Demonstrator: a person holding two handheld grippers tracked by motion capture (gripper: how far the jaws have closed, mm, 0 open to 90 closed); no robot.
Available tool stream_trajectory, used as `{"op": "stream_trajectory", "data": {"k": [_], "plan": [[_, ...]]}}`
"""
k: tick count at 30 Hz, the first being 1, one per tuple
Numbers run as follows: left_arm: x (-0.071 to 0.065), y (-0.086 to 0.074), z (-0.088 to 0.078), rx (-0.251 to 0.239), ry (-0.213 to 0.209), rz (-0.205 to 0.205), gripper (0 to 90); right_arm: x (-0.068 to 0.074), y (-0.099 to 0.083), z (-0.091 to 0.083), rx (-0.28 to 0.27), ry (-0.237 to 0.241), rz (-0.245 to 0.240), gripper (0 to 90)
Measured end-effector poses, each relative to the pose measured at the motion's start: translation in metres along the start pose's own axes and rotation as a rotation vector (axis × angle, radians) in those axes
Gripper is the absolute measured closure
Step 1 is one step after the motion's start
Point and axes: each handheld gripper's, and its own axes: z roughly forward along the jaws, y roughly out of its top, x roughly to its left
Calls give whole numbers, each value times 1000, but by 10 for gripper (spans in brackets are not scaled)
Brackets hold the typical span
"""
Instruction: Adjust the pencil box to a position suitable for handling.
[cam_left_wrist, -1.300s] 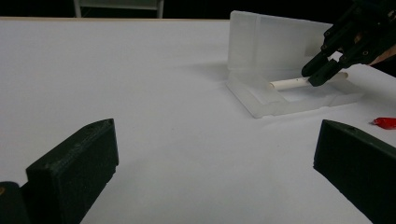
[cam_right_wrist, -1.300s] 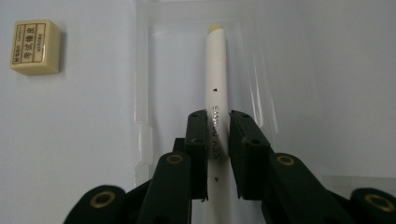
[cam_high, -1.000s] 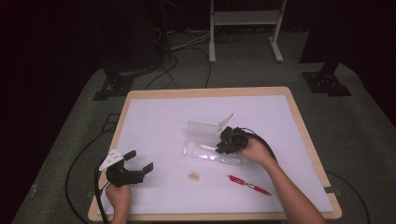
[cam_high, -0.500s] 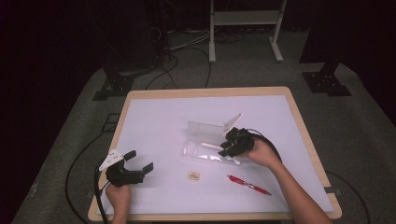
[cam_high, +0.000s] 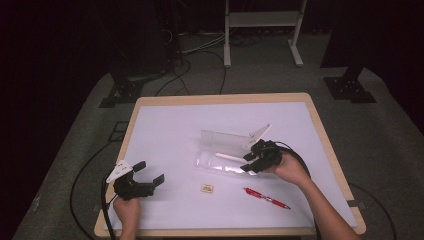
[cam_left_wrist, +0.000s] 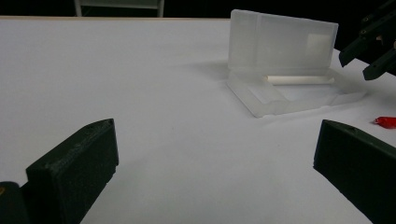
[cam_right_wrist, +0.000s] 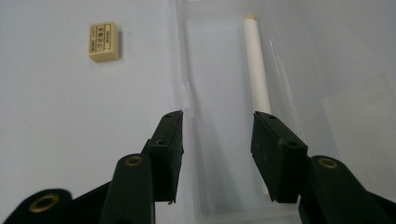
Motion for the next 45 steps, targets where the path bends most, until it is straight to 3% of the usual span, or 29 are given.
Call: {"op": "stream_trajectory", "data": {"k": [7, 9, 29, 45], "plan": [[0, 0, 0, 0, 0, 1, 0, 3, -5, -2, -11, 14, 29, 504], [0, 0, 0, 2, 0, 2, 0, 2, -7, -3, -18, 16, 10, 499], [0, 0, 0, 5, 1, 2, 0, 15, -28, -12, -22, 2, 21, 480], [-1, 0, 0, 6, 1, 0, 0, 32, -58, -20, -85, 23, 64, 499]]}}
